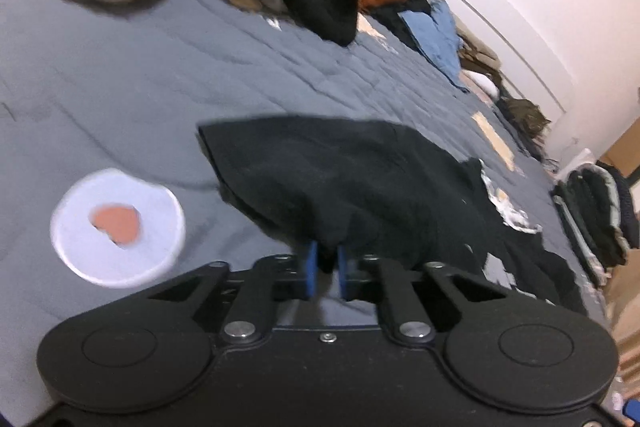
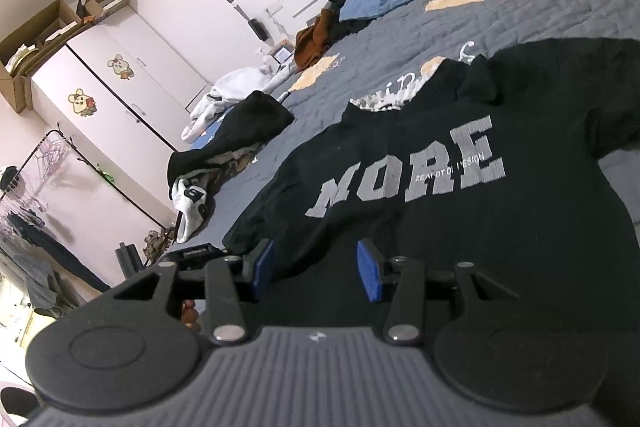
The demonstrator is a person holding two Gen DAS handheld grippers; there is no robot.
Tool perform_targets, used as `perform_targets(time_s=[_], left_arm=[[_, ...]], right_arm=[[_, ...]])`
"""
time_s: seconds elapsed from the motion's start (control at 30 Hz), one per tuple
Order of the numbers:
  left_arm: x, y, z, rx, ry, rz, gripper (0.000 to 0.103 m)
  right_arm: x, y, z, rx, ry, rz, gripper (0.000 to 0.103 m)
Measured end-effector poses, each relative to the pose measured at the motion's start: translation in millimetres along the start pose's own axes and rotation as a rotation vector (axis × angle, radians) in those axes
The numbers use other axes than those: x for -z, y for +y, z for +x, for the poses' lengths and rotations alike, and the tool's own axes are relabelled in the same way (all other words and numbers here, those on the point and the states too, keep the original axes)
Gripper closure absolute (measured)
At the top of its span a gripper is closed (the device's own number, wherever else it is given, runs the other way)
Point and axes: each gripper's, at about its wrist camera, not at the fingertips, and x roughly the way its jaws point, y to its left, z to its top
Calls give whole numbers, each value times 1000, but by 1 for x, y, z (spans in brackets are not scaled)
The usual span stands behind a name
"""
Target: Fold clothes
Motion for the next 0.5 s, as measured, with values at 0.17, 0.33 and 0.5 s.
perform_targets(time_s=[0.17, 0.33, 0.5], left_arm=[[-21, -5, -26, -54, -60, 38, 97], [-25, -3, -29, -144, 66, 71, 93], [-30, 25, -40, -88, 32, -80, 64]], right_arm=[[1, -5, 0, 3, 11, 14, 58], [-1, -6, -2, 2, 13, 16, 58], [0, -11, 1, 13, 25, 24, 57]])
